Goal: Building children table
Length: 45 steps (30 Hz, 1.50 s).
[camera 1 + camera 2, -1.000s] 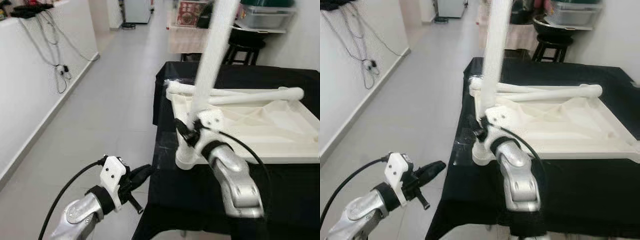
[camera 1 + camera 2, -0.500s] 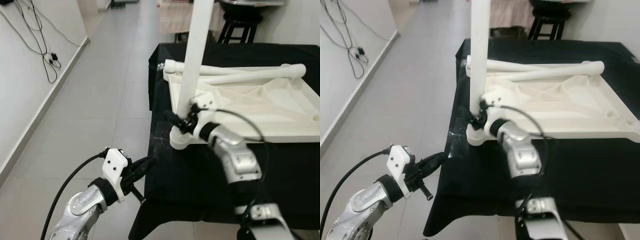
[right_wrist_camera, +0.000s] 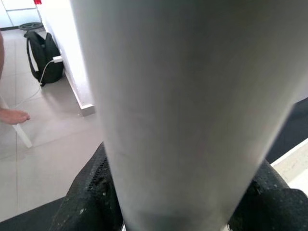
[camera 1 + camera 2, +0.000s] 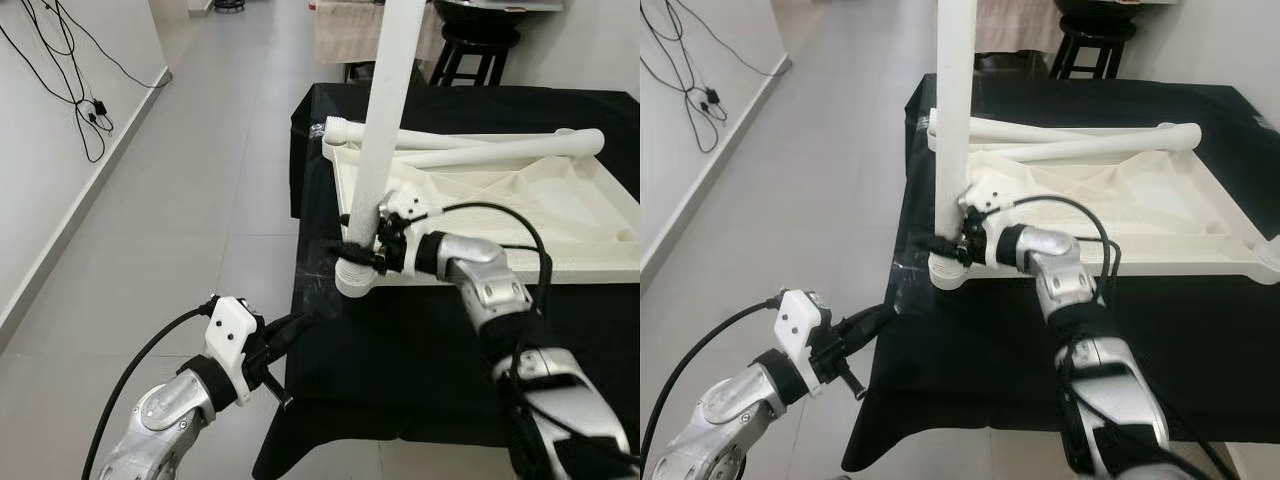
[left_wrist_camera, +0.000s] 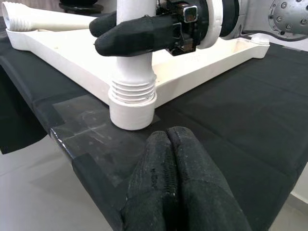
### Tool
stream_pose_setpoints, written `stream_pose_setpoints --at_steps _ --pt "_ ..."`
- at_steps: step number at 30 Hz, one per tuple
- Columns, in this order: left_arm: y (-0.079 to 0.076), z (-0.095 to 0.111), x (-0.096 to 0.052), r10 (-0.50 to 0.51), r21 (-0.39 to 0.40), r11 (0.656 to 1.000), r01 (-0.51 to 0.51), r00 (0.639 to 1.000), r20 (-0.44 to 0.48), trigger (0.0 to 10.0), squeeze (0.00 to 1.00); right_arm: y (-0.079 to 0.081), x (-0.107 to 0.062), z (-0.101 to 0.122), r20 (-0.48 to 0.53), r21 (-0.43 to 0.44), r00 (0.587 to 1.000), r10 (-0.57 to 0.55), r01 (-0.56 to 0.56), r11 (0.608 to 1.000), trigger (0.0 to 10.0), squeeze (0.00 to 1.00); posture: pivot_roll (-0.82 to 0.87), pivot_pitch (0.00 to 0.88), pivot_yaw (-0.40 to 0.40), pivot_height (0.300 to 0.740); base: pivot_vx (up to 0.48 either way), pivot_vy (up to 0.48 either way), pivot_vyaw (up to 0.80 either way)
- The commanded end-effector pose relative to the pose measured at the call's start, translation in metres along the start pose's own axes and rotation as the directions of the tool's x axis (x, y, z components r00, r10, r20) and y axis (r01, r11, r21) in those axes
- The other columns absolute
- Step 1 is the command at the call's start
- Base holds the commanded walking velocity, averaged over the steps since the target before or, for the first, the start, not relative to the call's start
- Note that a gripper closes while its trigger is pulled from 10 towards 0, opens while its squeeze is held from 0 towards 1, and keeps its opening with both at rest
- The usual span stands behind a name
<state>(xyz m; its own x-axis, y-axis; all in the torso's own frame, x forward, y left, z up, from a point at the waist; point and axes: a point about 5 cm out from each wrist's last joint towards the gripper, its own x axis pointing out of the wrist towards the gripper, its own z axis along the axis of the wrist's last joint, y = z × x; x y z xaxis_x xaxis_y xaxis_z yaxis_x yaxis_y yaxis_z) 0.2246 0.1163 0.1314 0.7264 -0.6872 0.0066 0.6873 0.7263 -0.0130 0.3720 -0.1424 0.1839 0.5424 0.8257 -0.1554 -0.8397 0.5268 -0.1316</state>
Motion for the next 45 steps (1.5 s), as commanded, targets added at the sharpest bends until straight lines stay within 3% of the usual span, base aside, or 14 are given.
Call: stream_pose_setpoints --at_steps 1,12,17,18,19,22,33,34,35,39,40,41,42,45 --pt "-0.003 -0.002 -0.001 -0.002 -0.010 1.000 0.002 1.000 -0.010 10.0 0.00 -0.003 0.001 0.002 0.009 -0.008 1.000 -0.005 0.005 1.000 0.0 0.00 0.08 0.104 -0.037 0.740 0.000 0.000 0.00" --pt "-0.005 -0.002 0.000 -0.007 -0.026 1.000 0.007 1.000 -0.005 10.0 0.00 -0.014 -0.013 -0.003 0.060 0.034 0.997 -0.058 0.056 0.998 0.0 0.00 0.05 0.111 -0.031 0.740 0.000 0.000 0.00" --pt "-0.004 -0.002 -0.002 -0.012 -0.031 0.999 0.012 1.000 -0.008 10.0 0.00 -0.013 -0.020 -0.019 0.032 0.114 0.977 -0.212 0.207 0.972 0.0 0.00 0.04 0.111 -0.031 0.740 0.000 0.000 0.00" --pt "-0.003 -0.003 -0.003 -0.013 -0.032 0.999 0.012 1.000 -0.010 10.0 0.00 -0.003 -0.018 -0.032 -0.046 0.109 0.937 -0.346 0.349 0.931 0.0 0.00 0.04 0.111 -0.033 0.740 0.000 0.000 0.00" --pt "-0.002 -0.003 -0.003 -0.012 -0.034 0.999 0.012 1.000 -0.010 10.0 0.00 0.008 -0.018 -0.044 -0.114 0.113 0.841 -0.529 0.540 0.834 0.0 0.00 0.03 0.113 -0.029 0.740 0.000 0.000 0.00" --pt "0.000 -0.004 -0.003 -0.008 -0.039 0.999 0.007 1.000 -0.011 10.0 0.00 0.044 -0.018 -0.056 -0.176 0.121 0.717 -0.675 0.696 0.708 0.0 0.00 0.03 0.103 -0.015 0.740 0.000 0.000 0.00" --pt "0.001 -0.006 -0.002 -0.013 -0.040 0.999 0.012 1.000 -0.018 10.0 0.00 0.032 -0.010 -0.051 -0.140 0.082 0.702 -0.698 0.711 0.698 0.0 0.00 0.03 0.085 -0.029 0.740 0.000 0.000 0.00" --pt "0.001 -0.006 -0.002 -0.007 -0.038 0.999 0.007 1.000 -0.017 10.0 0.00 0.033 -0.006 -0.048 -0.132 0.060 0.724 -0.677 0.687 0.724 10.0 0.00 0.03 0.082 -0.027 0.740 0.000 0.000 0.00" --pt "0.001 -0.006 -0.002 -0.003 -0.037 0.999 0.003 1.000 -0.016 10.0 0.00 0.037 -0.003 -0.041 -0.119 0.089 0.737 -0.665 0.675 0.732 10.0 1.00 0.04 0.082 -0.024 0.740 0.000 0.000 0.00" --pt "0.000 -0.006 -0.002 0.000 -0.038 0.999 -0.001 1.000 -0.014 10.0 0.00 0.038 0.002 -0.023 -0.047 0.110 0.796 -0.603 0.604 0.789 10.0 1.00 0.04 0.085 -0.022 0.740 0.000 0.000 0.00" --pt "0.000 -0.006 -0.002 -0.004 -0.040 0.999 0.004 1.000 -0.015 10.0 0.00 0.038 0.007 -0.011 0.025 0.117 0.857 -0.514 0.508 0.853 10.0 1.00 0.04 0.085 -0.019 0.740 0.000 0.000 0.00" --pt "-0.001 -0.006 -0.002 -0.010 -0.043 0.999 0.009 1.000 -0.016 10.0 0.00 0.040 0.011 -0.003 0.081 0.124 0.924 -0.375 0.364 0.923 10.0 0.07 0.03 0.087 -0.013 0.740 0.000 0.000 0.00" --pt "-0.001 -0.006 -0.002 -0.010 -0.043 0.999 0.009 1.000 -0.016 10.0 0.00 0.040 0.011 -0.003 0.081 0.124 0.924 -0.375 0.364 0.923 10.0 0.07 0.03 0.087 -0.013 0.740 0.000 0.000 0.00" --pt "-0.001 -0.006 -0.001 -0.018 -0.047 0.999 0.017 1.000 -0.015 10.0 0.00 0.039 0.011 0.006 0.128 0.015 0.990 -0.064 0.063 0.998 10.0 0.00 0.04 0.092 -0.012 0.740 0.000 0.000 0.00"
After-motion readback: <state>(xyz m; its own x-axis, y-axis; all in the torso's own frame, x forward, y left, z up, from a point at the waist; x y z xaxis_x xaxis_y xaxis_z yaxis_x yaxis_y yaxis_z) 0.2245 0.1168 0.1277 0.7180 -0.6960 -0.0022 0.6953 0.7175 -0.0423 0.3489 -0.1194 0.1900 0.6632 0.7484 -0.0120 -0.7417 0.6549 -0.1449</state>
